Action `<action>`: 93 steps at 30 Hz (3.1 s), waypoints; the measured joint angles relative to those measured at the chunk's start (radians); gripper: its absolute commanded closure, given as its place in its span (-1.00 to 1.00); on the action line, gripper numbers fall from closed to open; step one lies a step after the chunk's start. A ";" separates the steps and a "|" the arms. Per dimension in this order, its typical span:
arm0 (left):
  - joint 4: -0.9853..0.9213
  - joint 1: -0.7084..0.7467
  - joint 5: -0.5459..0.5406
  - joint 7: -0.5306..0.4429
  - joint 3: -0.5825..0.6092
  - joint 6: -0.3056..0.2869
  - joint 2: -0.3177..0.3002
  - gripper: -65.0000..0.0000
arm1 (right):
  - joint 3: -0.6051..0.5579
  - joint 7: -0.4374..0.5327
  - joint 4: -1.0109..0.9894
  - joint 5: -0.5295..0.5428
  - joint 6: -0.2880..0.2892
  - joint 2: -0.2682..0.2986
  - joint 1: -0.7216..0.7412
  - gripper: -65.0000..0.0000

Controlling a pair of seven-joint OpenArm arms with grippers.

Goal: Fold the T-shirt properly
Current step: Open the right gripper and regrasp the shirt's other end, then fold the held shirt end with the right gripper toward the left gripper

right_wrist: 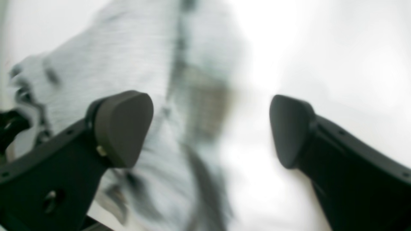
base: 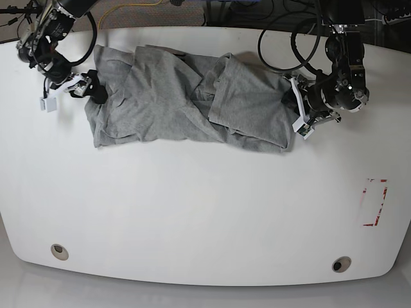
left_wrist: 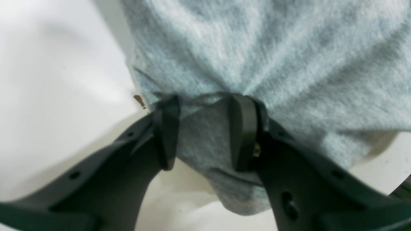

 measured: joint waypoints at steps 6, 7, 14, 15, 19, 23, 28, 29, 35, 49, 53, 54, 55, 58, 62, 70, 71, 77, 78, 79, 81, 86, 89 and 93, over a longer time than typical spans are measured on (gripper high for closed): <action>0.001 0.000 -0.001 -0.001 0.000 0.000 0.000 0.24 | -0.099 0.071 0.006 0.042 0.007 -0.039 -0.036 -0.65; 0.001 0.000 0.000 0.000 0.000 0.000 0.000 0.24 | -0.117 0.080 0.008 0.042 0.008 -0.043 -0.041 -0.63; 0.001 0.000 0.000 0.000 0.000 0.000 0.000 0.24 | -0.154 0.086 0.011 0.044 0.008 -0.069 -0.045 -0.31; 0.001 0.000 0.000 0.000 0.000 0.000 0.000 0.24 | -0.156 0.086 0.011 0.044 0.007 -0.071 -0.045 -0.24; 0.001 0.000 0.000 0.000 0.000 0.000 0.000 0.24 | -0.160 0.073 0.008 0.039 0.008 -0.074 -0.044 0.20; 0.001 0.000 0.000 0.000 0.000 0.000 0.001 0.24 | -0.162 0.062 0.004 0.016 0.007 -0.069 -0.044 0.57; 0.001 0.000 0.000 0.000 0.000 0.000 0.003 0.24 | -0.165 0.037 0.016 -0.011 0.002 -0.060 -0.046 1.00; 0.001 0.000 0.002 0.001 0.000 0.000 0.004 0.24 | -0.164 0.034 0.027 -0.017 -0.001 -0.060 -0.048 1.00; 0.001 -0.003 0.008 0.004 -0.001 0.000 0.026 0.24 | -0.166 0.007 0.154 -0.043 -0.005 -0.059 -0.071 1.00; -0.006 -0.027 0.010 0.014 0.003 0.000 0.066 0.24 | -0.374 0.003 0.535 -0.128 -0.063 -0.038 -0.090 1.00; -0.018 -0.039 0.019 0.012 0.000 0.005 0.089 0.24 | -0.486 0.017 0.557 -0.116 -0.072 -0.043 -0.085 1.00; -0.026 -0.044 0.018 0.011 0.000 0.006 0.093 0.24 | -0.505 0.013 0.556 -0.119 -0.073 -0.043 -0.085 1.00; -0.035 -0.054 0.014 0.008 0.000 0.008 0.096 0.24 | -0.535 0.009 0.556 -0.119 -0.077 -0.045 -0.082 1.00; -0.077 -0.077 0.002 -0.007 0.001 0.008 0.098 0.24 | -0.607 0.003 0.554 -0.125 -0.104 -0.047 -0.064 1.00; -0.130 -0.098 -0.027 -0.034 -0.002 0.006 0.098 0.24 | -0.713 -0.002 0.553 -0.145 -0.134 -0.050 -0.016 1.00; -0.159 -0.085 -0.042 -0.116 -0.002 0.019 0.098 0.24 | -0.861 0.013 0.553 -0.126 -0.174 -0.112 0.028 1.00; -0.159 -0.081 -0.042 -0.121 -0.003 0.023 0.098 0.24 | -0.865 0.017 0.553 -0.128 -0.177 -0.115 0.029 1.00; -0.159 -0.074 -0.047 -0.137 -0.003 0.030 0.098 0.24 | -0.949 0.040 0.552 -0.261 -0.185 -0.129 0.053 1.00; -0.159 -0.074 -0.047 -0.138 -0.003 0.030 0.098 0.24 | -0.963 0.041 0.552 -0.276 -0.186 -0.132 0.056 1.00; -0.159 -0.073 -0.047 -0.139 -0.003 0.030 0.098 0.24 | -0.983 0.040 0.552 -0.296 -0.185 -0.135 0.059 1.00; -0.159 -0.072 -0.050 -0.142 -0.003 0.030 0.098 0.24 | -1.016 0.051 0.552 -0.314 -0.185 -0.139 0.064 1.00; -0.160 -0.072 -0.050 -0.142 -0.003 0.030 0.098 0.24 | -1.071 0.101 0.551 -0.366 -0.185 -0.148 0.073 0.96; -0.160 -0.072 -0.050 -0.143 -0.003 0.030 0.099 0.24 | -1.093 0.127 0.537 -0.399 -0.185 -0.151 0.082 0.75; -0.160 -0.072 -0.050 -0.142 -0.003 0.030 0.099 0.24 | -1.136 0.168 0.495 -0.456 -0.184 -0.163 0.111 0.25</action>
